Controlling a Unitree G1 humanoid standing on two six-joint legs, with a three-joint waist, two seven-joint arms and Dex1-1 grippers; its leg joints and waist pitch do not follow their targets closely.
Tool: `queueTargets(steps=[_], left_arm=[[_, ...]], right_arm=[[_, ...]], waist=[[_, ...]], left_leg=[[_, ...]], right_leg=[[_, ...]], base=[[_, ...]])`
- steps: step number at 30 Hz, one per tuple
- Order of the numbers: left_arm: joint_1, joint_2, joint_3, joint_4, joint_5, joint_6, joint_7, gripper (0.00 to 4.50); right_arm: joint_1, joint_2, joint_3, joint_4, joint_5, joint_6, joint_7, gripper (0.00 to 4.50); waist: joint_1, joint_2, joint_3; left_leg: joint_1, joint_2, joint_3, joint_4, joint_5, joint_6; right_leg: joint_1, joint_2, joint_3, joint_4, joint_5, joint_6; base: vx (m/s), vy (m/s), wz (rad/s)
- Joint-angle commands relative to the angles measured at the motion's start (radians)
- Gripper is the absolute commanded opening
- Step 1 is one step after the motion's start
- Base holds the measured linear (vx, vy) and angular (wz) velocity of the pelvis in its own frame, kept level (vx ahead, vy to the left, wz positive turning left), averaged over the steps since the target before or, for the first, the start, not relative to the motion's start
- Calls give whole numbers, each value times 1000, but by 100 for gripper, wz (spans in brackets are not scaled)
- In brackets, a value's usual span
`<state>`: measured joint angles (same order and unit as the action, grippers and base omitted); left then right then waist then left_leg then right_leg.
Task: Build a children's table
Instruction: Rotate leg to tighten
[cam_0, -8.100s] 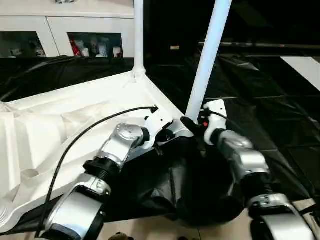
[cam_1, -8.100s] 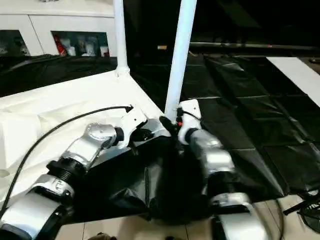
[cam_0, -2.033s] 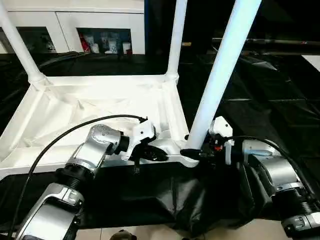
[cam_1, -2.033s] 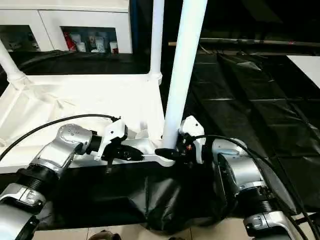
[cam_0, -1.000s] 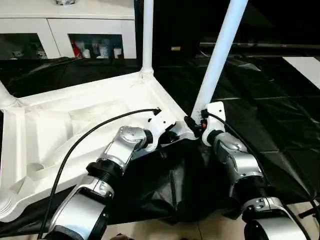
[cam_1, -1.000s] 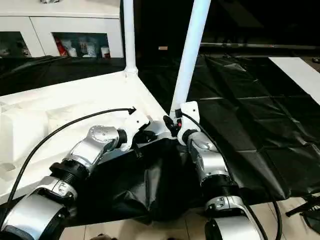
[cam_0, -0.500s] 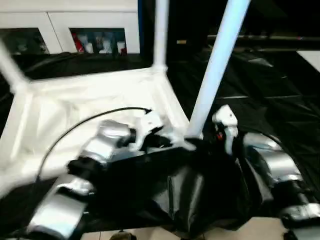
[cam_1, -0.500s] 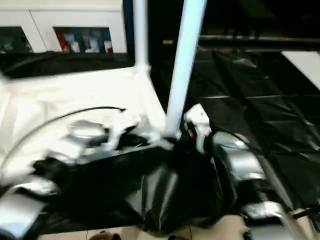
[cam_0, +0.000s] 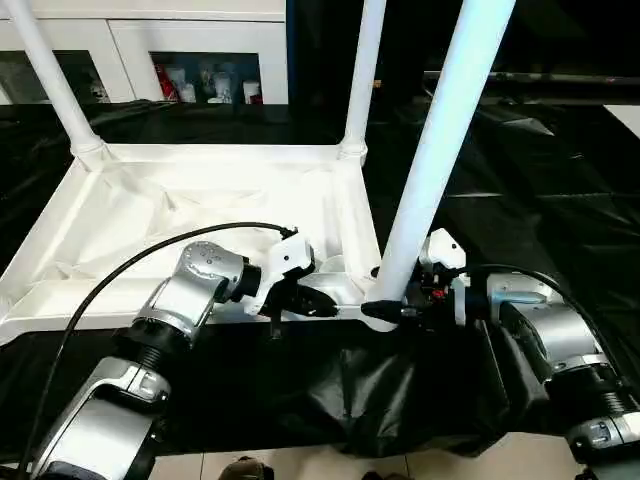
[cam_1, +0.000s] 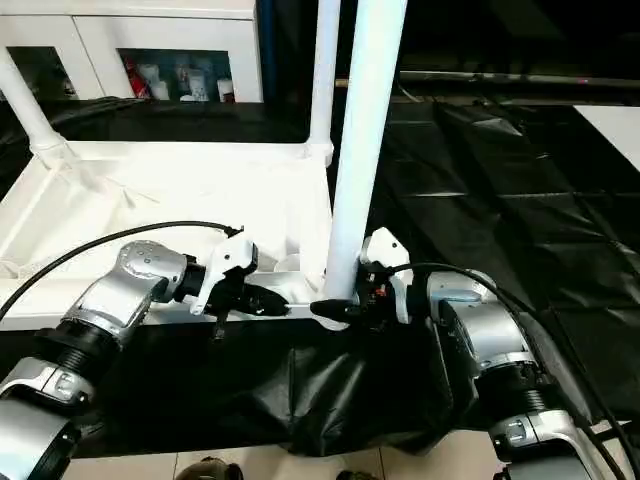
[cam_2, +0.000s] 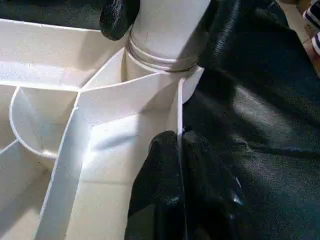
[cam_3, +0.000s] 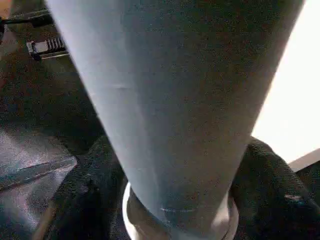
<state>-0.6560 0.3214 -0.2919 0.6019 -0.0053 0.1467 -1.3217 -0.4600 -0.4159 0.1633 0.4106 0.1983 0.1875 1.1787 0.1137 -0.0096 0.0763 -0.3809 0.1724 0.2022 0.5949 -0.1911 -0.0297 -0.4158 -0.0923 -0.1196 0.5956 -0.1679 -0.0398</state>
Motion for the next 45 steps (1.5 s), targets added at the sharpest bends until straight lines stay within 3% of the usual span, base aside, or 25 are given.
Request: queueTargets(steps=[1,5,11,16,19,20,22,25,29,32,34,39,41,45], left_arm=[[11,-6,-20,-32,-12,8,-18,0],[15,0,-22,-40,-15,14,-18,0],[18,2,-21,-44,-14,17,-17,0],[-6,-30,5,5,12,0,97,0],[-32,-53,19,51,40,-7,201,0],[-64,-90,36,104,64,-1,324,0],[-75,-110,42,120,70,10,373,0],[-87,-146,48,134,76,29,435,0],[-91,-235,33,130,85,58,521,0],[-80,-271,4,113,88,56,509,0],[-81,-281,-4,117,91,49,506,0],[-97,-269,4,143,89,29,508,0],[-97,-254,5,141,89,23,492,0],[-91,-230,9,136,93,18,466,0]], right_arm=[[4,-6,2,-17,7,-2,24,268],[13,-13,2,-32,19,7,38,235],[20,-14,6,-33,22,7,41,212],[16,37,-47,-23,74,51,-15,207],[-1,73,-73,24,52,56,-125,207],[-28,133,-107,116,-6,25,-341,207],[-42,170,-139,153,-5,42,-443,206],[-60,230,-182,198,-4,63,-599,204],[-73,343,-174,235,-59,38,-796,201],[-82,391,-153,239,-81,30,-819,201],[-92,405,-141,248,-86,24,-814,201],[-107,406,-164,253,-56,-4,-786,201],[-107,392,-165,245,-47,-11,-759,255],[-104,365,-170,226,-40,-3,-705,290]], waist=[[3,-11,-72],[3,-9,-75],[3,-9,-73],[2,-11,-72],[-1,-12,-70],[-5,-10,-69],[-16,-10,-69],[-25,-8,-69],[-34,-6,-65],[-36,-3,-62],[-39,-3,-62],[-44,-6,-60],[-44,-5,-60],[-43,-6,-63]], left_leg=[[16,76,-33,-69,-123,75],[15,76,-32,-65,-79,103],[16,74,-32,-65,-111,94],[16,74,-33,-66,-117,91],[18,71,-35,-67,-137,72],[19,70,-37,-69,-141,52],[18,71,-42,-73,-172,21],[17,69,-40,-72,-182,26],[22,66,-39,-76,-217,16],[28,68,-43,-80,-259,7],[30,70,-44,-84,-275,1],[30,68,-44,-84,-299,7],[29,69,-45,-84,-299,8],[26,70,-44,-85,-270,18]], right_leg=[[63,-92,72,-65,-223,-194],[63,-87,70,-54,-134,-218],[63,-89,70,-61,-188,-207],[63,-88,69,-64,-199,-204],[61,-91,69,-74,-262,-186],[57,-90,67,-75,-284,-182],[60,-92,66,-78,-325,-170],[61,-94,70,-82,-309,-167],[57,-91,68,-91,-339,-165],[57,-92,68,-100,-406,-141],[55,-90,68,-101,-400,-137],[55,-92,69,-104,-419,-136],[56,-94,70,-105,-423,-134],[60,-92,71,-98,-372,-146]], base=[[0,0,0],[0,0,0],[0,0,0],[0,0,0],[0,0,0],[0,0,0],[0,0,0],[0,0,0],[0,0,0],[0,0,0],[0,0,0],[0,0,0],[0,0,0],[0,0,0]])
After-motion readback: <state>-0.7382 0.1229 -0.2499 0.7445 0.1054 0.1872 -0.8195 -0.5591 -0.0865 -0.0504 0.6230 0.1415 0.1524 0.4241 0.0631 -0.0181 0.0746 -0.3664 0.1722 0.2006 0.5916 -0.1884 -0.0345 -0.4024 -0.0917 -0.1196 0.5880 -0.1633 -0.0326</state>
